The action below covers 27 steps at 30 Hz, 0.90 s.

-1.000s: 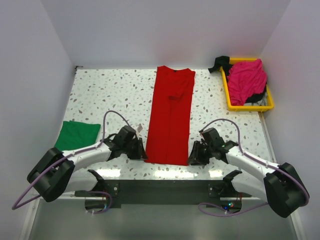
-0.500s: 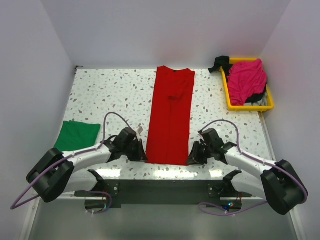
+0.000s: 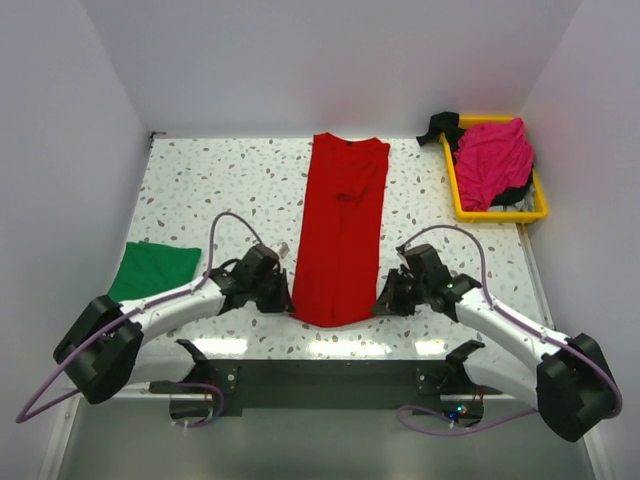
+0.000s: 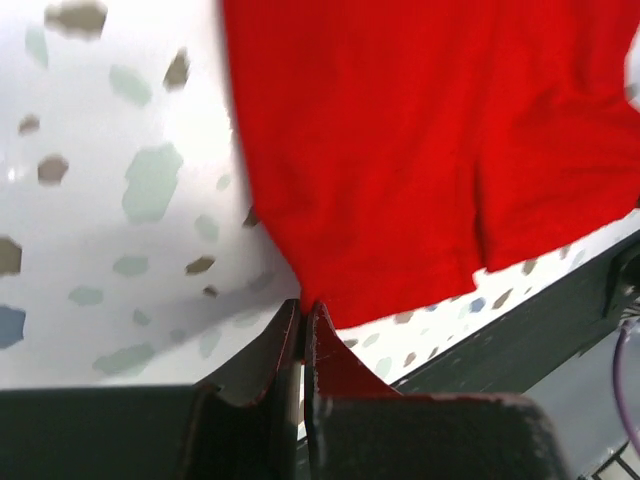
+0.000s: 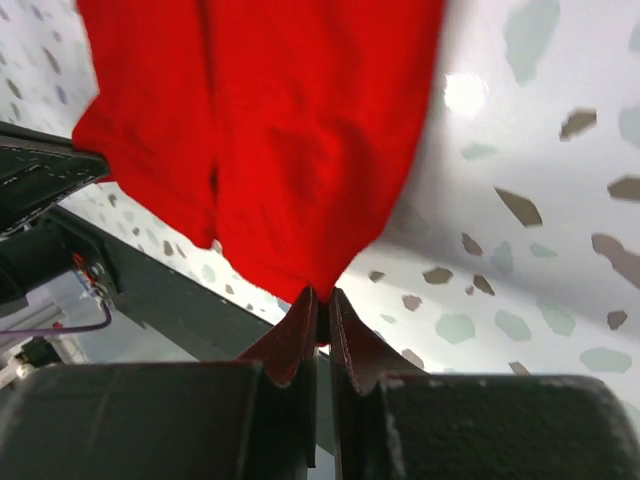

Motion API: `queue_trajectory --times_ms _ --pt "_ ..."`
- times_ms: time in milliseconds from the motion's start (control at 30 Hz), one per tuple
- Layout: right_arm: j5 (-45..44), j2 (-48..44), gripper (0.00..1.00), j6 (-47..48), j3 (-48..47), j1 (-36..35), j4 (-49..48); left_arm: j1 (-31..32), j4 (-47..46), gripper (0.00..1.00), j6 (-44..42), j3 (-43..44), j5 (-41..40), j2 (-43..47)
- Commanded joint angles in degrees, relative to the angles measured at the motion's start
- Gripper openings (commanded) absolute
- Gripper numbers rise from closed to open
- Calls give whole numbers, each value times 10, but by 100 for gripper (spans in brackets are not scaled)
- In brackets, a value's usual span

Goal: Fold and stack the t-shirts
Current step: Fold the tshirt

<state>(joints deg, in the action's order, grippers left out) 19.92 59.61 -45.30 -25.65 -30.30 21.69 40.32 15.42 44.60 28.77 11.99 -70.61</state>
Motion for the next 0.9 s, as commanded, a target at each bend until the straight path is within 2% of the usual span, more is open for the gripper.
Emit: queue_trajectory --times_ms 0,233,367,533,733,867 --pt "-30 8 4 28 -56 2 20 0 5 0 -28 73 -24 -19" --pt "-85 81 4 64 -173 14 4 -27 -18 0 -35 203 -4 -116" --pt "-100 141 4 87 -246 53 -17 -62 -42 0 -12 267 -9 -167" --pt "-125 260 2 103 -349 95 -40 -94 -74 0 24 363 -30 -261" --pt "-118 377 0 102 -431 140 -68 -135 -43 0 8 504 -67 -385" --pt "-118 435 1 101 -476 162 -76 -155 -64 0 7 541 -62 -430"
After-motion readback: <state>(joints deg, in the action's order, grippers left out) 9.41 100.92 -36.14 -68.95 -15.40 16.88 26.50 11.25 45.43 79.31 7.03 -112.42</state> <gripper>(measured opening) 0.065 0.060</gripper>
